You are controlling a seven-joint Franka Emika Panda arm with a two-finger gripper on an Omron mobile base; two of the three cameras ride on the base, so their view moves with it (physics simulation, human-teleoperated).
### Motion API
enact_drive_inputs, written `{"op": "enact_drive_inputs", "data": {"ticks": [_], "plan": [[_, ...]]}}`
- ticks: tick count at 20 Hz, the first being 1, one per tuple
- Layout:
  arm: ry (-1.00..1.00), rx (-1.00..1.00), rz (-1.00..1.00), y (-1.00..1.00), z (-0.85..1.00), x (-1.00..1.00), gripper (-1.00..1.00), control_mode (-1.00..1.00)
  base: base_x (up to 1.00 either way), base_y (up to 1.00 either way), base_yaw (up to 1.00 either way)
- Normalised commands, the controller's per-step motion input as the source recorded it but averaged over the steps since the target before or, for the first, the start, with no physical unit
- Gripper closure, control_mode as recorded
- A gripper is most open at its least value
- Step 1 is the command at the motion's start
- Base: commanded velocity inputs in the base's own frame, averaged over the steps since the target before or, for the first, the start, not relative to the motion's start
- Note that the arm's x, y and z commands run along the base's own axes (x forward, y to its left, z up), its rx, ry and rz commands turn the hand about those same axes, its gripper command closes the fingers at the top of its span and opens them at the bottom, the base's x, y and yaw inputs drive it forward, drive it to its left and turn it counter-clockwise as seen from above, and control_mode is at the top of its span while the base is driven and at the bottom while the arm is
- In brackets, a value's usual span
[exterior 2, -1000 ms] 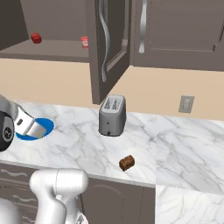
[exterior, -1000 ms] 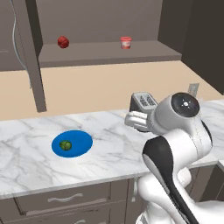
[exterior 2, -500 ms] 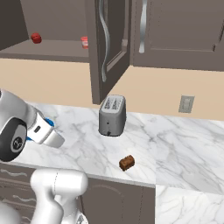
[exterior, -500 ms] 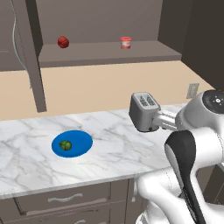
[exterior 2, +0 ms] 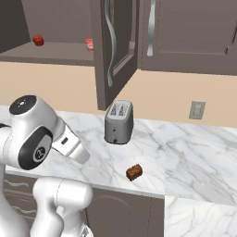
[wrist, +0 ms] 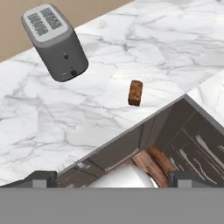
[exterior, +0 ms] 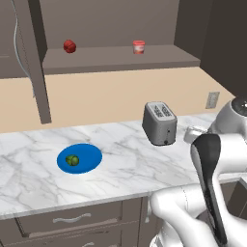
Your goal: Pick the avocado and bread from the counter and place them on the plate. Then pick the jam from the cabinet and place it next to the plate. Lastly close the cabinet door.
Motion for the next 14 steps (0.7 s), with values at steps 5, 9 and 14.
{"op": "enact_drive_inputs", "data": {"ticks": [5, 9, 14], "plan": [[0.05, -0.07, -0.07, -0.27, -0.46, 0.01, -1.00, -1.00, 0.00, 0.00, 0.00], [0.00, 0.00, -0.07, -0.38, -0.27, 0.00, -1.00, -1.00, 0.00, 0.00, 0.00], [0.00, 0.00, -0.05, -0.37, -0.32, 0.00, -1.00, -1.00, 0.00, 0.00, 0.00]]}}
